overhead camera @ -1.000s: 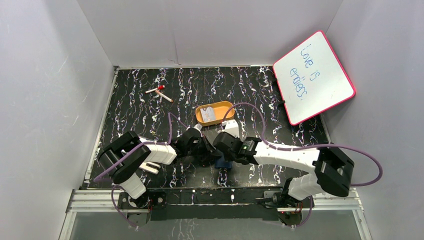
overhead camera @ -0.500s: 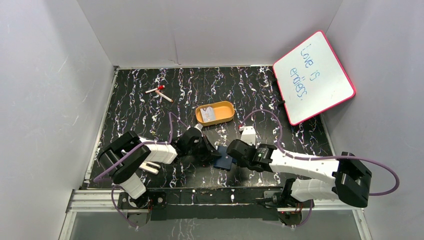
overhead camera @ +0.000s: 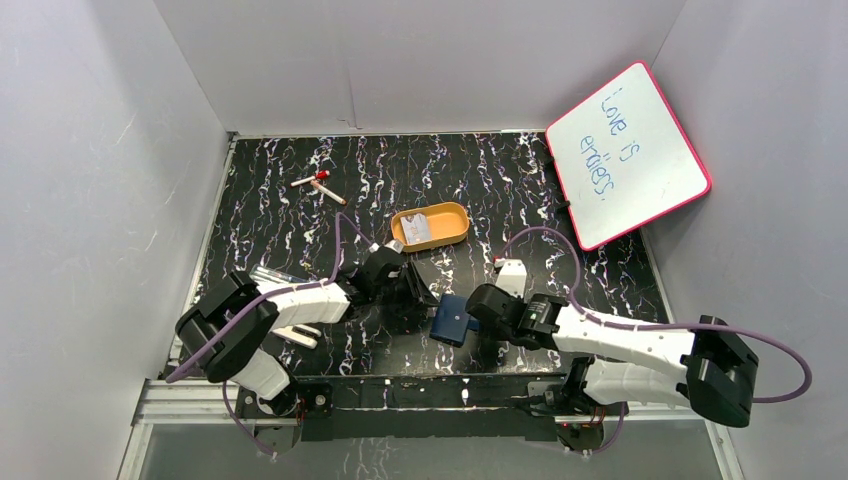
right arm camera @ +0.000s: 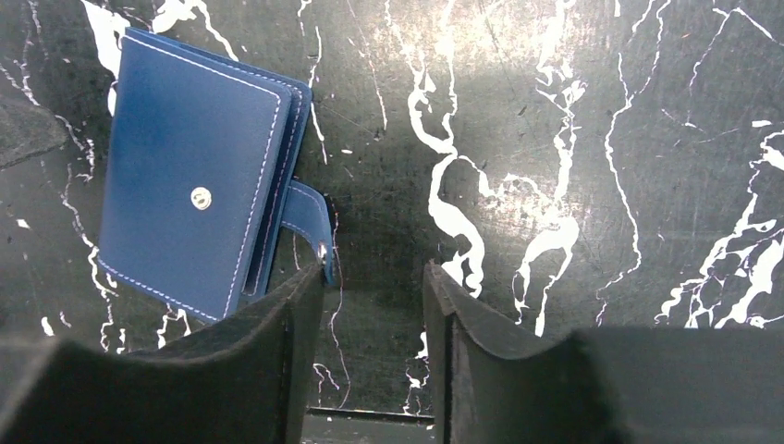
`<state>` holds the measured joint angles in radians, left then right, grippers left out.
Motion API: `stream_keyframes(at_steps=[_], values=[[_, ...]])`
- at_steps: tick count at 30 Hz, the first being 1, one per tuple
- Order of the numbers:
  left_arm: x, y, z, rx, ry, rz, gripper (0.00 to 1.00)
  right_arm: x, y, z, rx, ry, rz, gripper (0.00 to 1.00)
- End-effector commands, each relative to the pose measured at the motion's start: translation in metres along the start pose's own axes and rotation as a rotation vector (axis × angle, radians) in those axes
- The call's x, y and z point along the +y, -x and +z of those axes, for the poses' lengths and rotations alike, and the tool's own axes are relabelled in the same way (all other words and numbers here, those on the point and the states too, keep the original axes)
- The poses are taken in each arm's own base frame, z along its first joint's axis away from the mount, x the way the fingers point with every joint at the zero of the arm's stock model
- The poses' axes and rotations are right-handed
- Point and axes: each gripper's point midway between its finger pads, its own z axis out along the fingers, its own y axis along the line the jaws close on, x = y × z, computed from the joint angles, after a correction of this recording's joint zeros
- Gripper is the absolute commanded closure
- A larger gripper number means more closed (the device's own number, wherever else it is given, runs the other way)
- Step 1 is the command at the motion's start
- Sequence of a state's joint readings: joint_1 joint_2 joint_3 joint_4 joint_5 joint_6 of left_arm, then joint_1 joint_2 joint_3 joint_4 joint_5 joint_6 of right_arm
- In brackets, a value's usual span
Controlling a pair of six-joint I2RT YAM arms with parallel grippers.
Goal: Put the credit cards into the card holder
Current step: Open the card holder at the center of the board.
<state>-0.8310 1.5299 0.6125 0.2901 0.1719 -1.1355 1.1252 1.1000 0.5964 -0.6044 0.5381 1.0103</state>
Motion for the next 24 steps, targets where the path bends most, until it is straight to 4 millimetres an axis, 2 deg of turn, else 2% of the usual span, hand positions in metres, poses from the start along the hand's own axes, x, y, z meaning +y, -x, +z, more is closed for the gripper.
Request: stream_keyframes(at_steps=[1, 6, 10, 16, 20, 24], values=[[-0.001, 0.006, -0.01, -0.026, 0.033, 0.047, 0.63, 0.009, 0.01, -0.009, -0.023, 0.049, 0.058, 0.43], [0.005, 0.007, -0.012, -0.034, 0.054, 0.059, 0.63, 0.032, 0.014, -0.016, -0.022, 0.182, 0.128, 0.34], [0.008, 0.007, -0.016, -0.046, 0.06, 0.065, 0.62, 0.043, 0.02, -0.015, -0.024, 0.253, 0.19, 0.33], [0.009, 0.005, -0.016, -0.037, 0.059, 0.066, 0.62, 0.045, 0.023, 0.004, 0.025, 0.259, 0.203, 0.33], [0.011, 0.005, -0.017, -0.039, 0.059, 0.065, 0.62, 0.046, 0.025, 0.011, 0.034, 0.254, 0.196, 0.36], [0.013, 0.003, -0.017, -0.034, 0.06, 0.062, 0.62, 0.04, 0.021, 0.016, 0.05, 0.233, 0.2, 0.49]])
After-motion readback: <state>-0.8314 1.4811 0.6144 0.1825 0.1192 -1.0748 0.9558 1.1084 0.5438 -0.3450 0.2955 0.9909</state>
